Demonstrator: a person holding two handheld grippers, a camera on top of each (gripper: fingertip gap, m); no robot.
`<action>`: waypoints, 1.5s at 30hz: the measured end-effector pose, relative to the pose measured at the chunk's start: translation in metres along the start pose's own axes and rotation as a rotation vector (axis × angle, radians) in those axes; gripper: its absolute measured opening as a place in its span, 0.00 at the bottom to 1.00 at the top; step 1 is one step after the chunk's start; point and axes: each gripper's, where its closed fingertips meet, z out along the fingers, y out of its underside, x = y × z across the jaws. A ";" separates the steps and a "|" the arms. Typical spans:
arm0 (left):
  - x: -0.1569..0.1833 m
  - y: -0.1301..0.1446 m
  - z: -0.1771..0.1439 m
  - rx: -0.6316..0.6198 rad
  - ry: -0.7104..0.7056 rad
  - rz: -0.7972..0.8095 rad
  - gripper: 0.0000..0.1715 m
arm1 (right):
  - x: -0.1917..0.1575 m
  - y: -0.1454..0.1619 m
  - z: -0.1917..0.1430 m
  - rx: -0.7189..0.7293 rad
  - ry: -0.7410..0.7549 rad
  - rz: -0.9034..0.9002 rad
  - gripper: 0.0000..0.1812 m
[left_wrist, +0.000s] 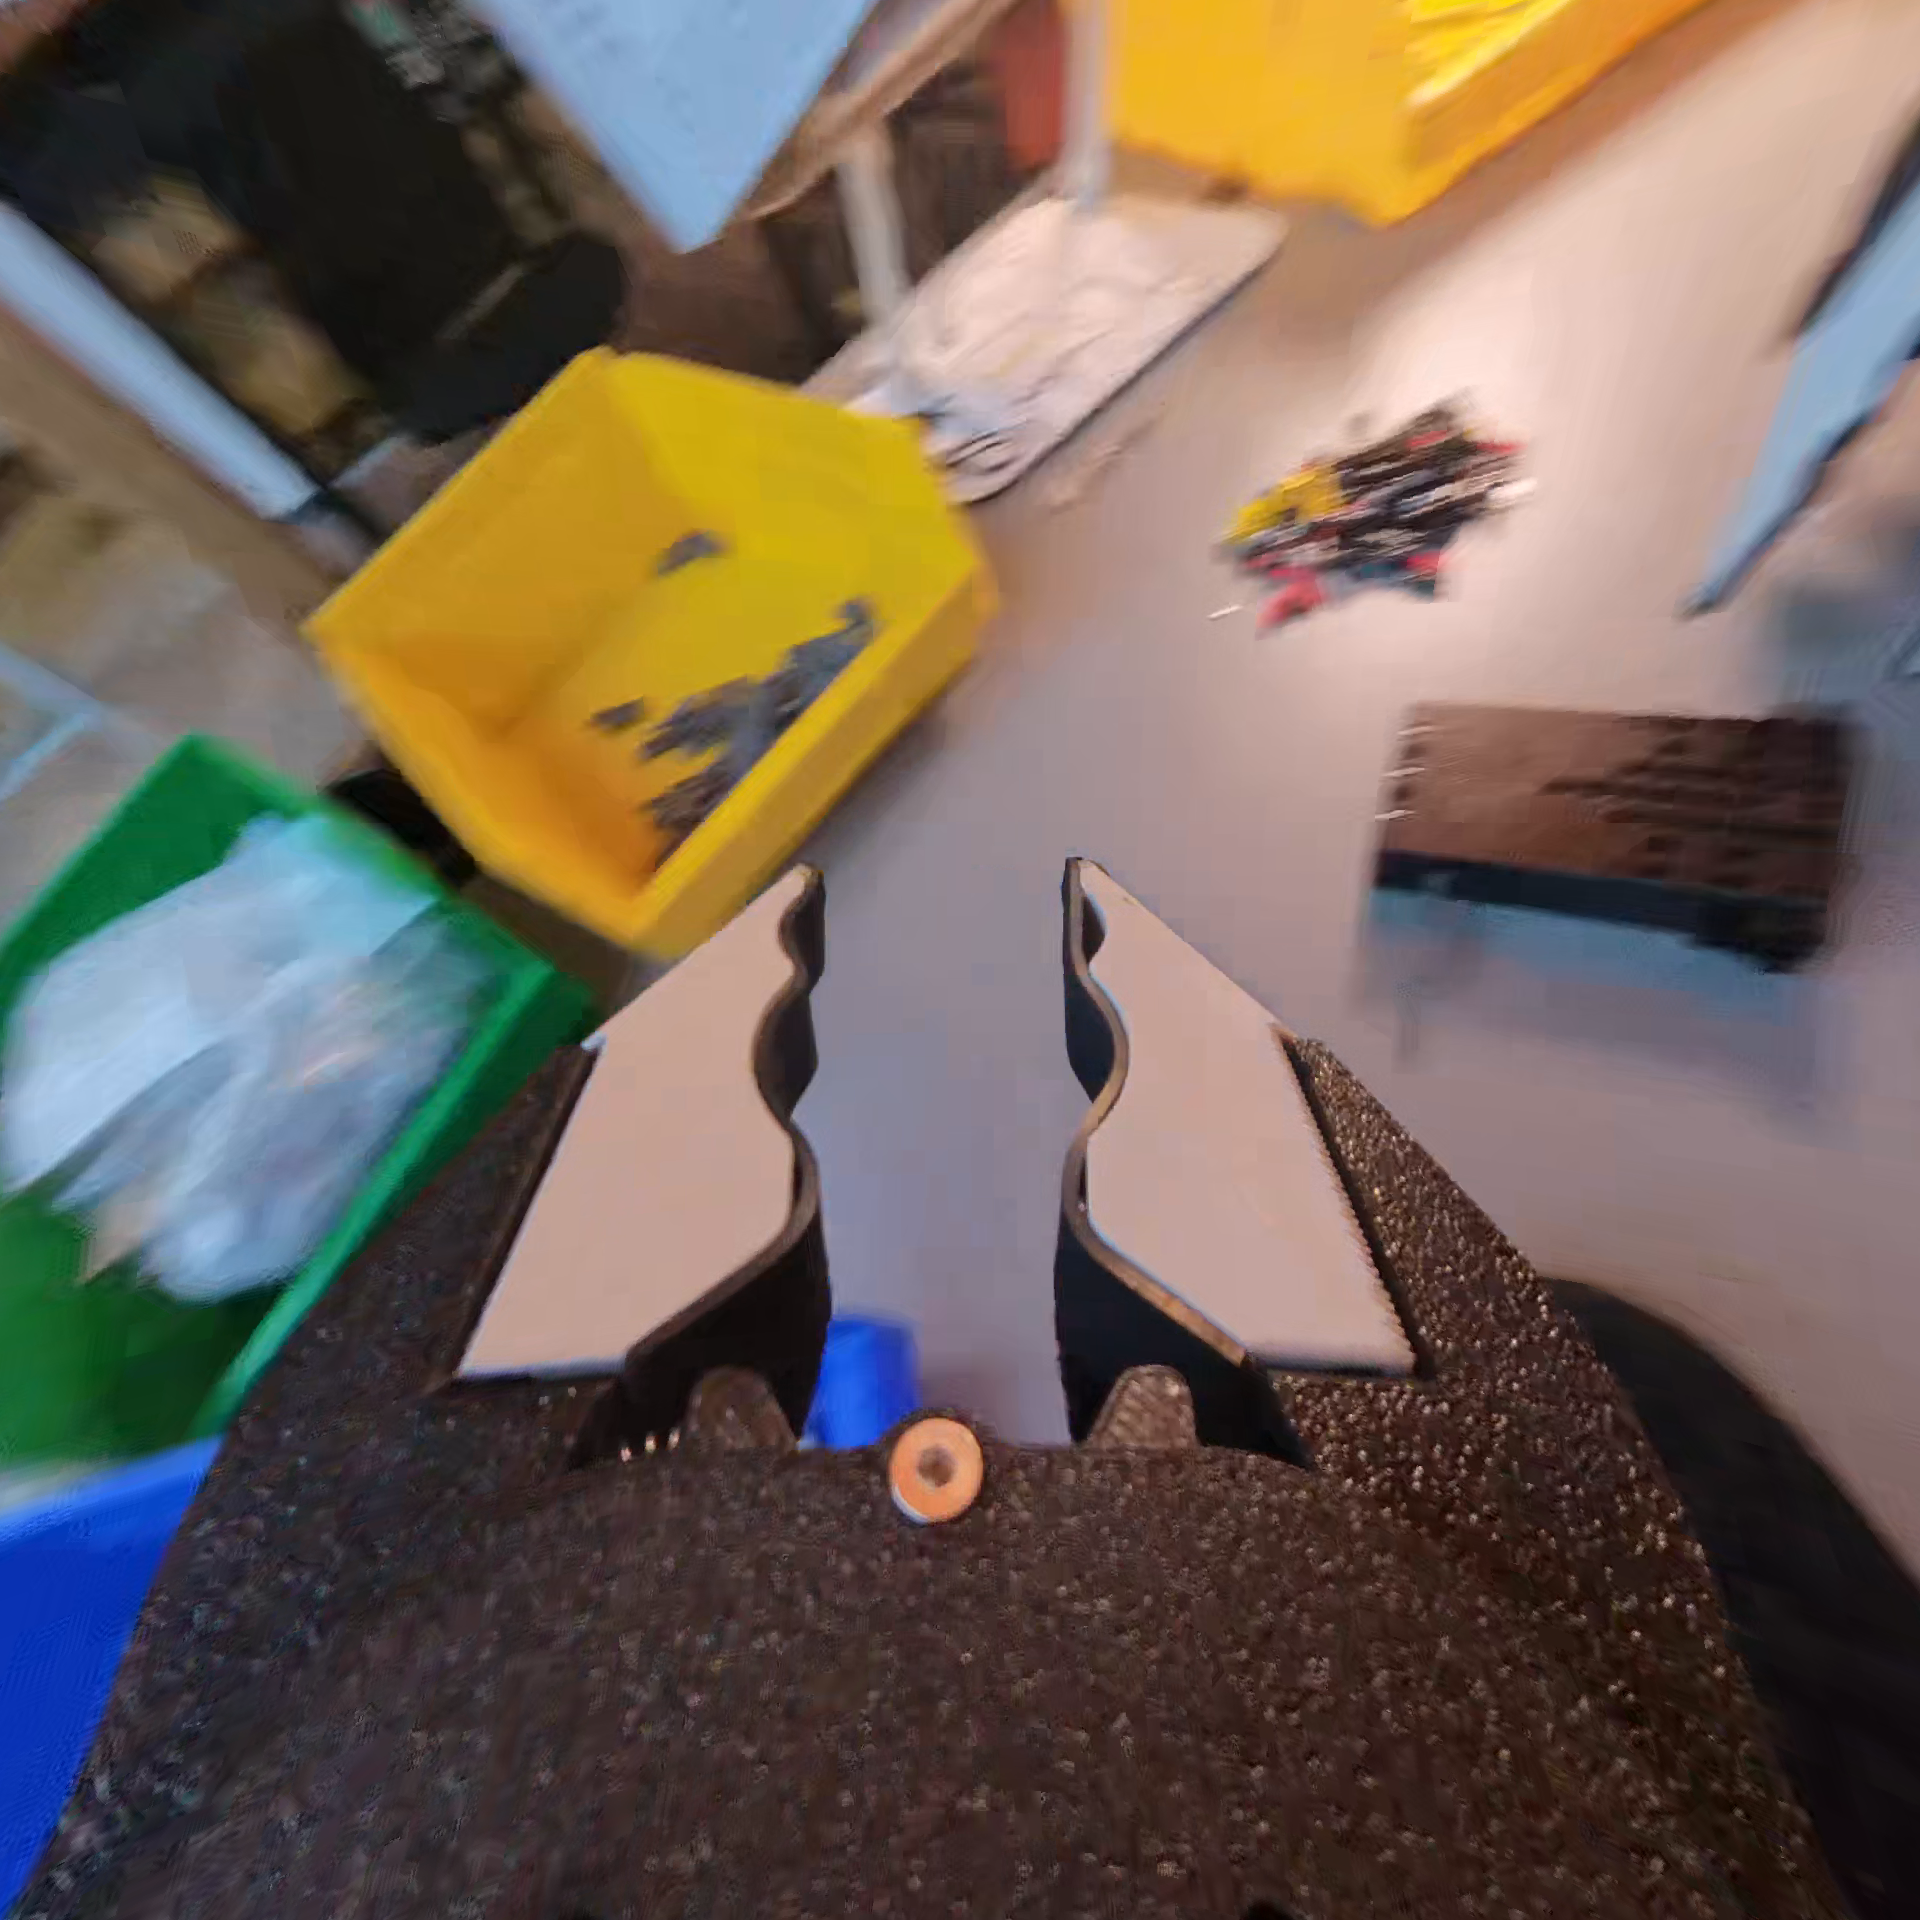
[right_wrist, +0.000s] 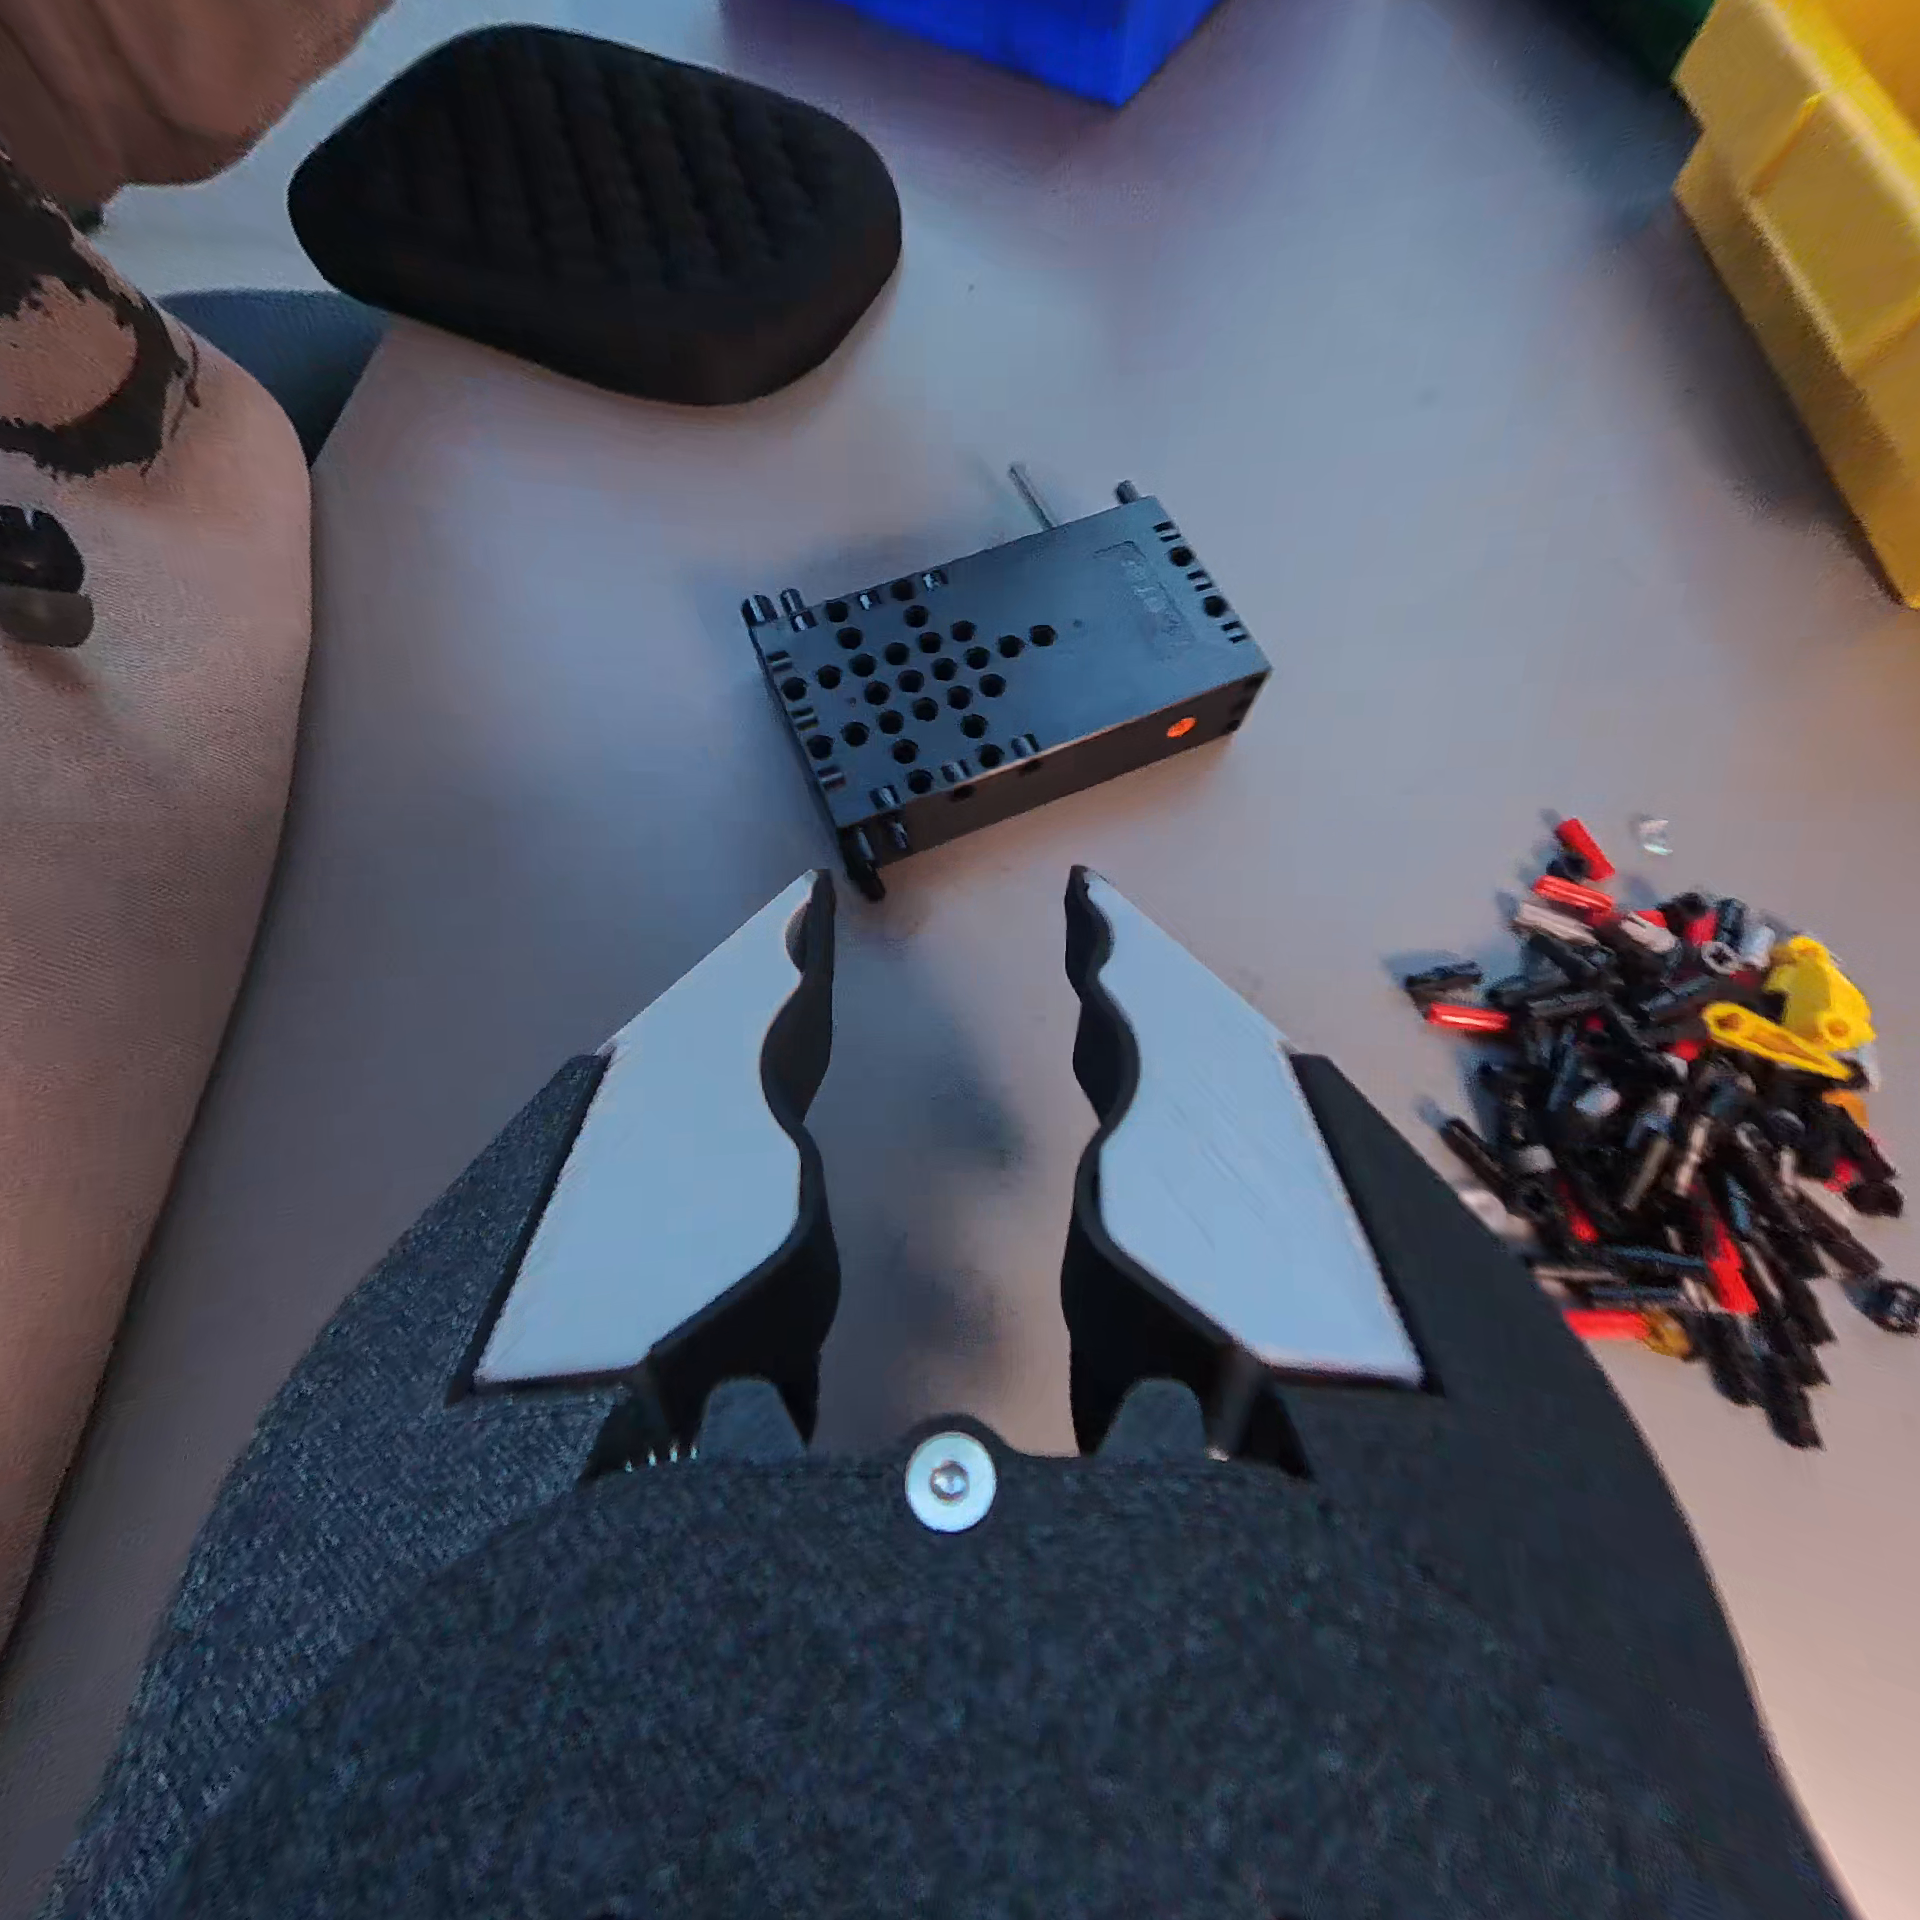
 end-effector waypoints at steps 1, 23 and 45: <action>0.023 -0.005 0.013 0.021 0.112 -0.004 0.26 | -0.005 -0.001 0.007 -0.019 -0.001 -0.008 0.24; 0.144 0.010 0.076 -0.001 0.744 0.001 0.40 | 0.016 0.010 -0.010 -0.036 0.065 0.087 0.30; 0.177 -0.026 0.106 0.217 0.165 0.791 0.36 | 0.029 0.003 -0.017 0.124 0.034 0.342 0.42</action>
